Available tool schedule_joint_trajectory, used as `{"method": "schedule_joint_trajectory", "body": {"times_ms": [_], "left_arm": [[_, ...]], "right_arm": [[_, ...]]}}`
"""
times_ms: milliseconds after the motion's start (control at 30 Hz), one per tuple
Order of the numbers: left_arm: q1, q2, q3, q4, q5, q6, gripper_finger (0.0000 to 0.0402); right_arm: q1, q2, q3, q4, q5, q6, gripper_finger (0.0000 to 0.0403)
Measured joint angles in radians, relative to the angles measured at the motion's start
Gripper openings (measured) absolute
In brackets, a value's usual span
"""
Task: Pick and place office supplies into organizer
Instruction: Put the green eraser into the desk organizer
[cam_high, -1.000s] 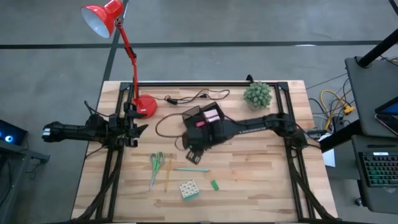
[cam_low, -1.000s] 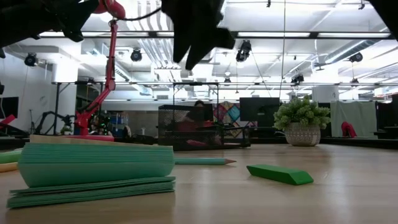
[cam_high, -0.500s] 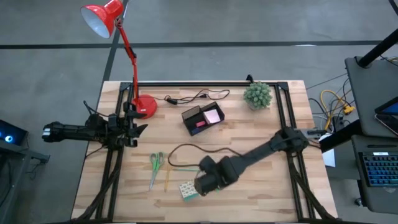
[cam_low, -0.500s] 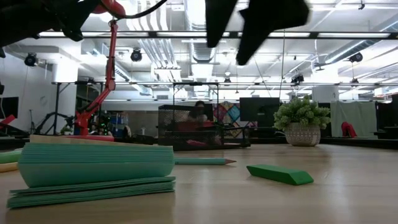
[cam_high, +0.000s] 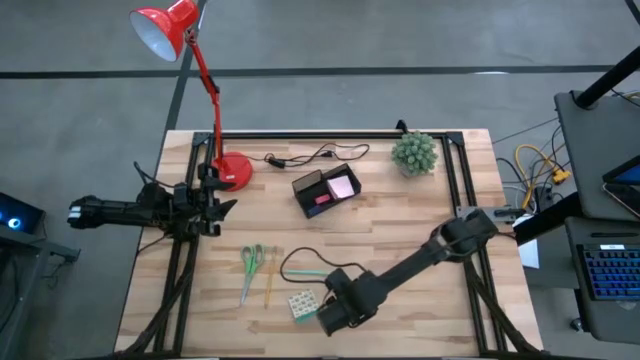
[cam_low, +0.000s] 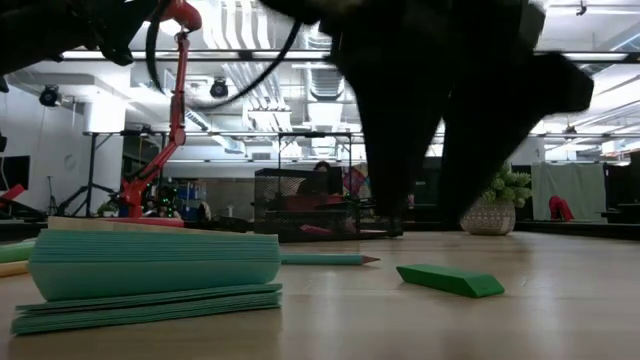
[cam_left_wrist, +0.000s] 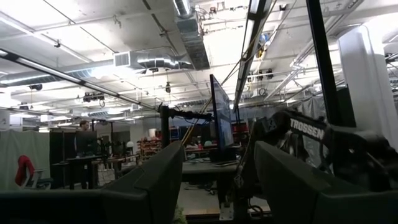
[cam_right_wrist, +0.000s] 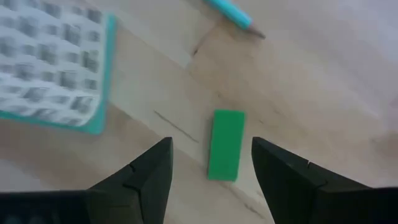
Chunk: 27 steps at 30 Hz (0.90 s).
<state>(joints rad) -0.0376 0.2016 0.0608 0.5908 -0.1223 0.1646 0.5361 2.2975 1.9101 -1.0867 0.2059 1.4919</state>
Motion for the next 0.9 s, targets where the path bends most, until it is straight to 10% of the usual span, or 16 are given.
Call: {"method": "schedule_joint_trajectory", "body": {"times_ms": [900], "left_arm": [[0.0,-0.005,-0.001,-0.001,0.0,0.0,0.0187]], "right_arm": [[0.0,0.085,0.046,-0.035,-0.082,-0.1,0.013]]}}
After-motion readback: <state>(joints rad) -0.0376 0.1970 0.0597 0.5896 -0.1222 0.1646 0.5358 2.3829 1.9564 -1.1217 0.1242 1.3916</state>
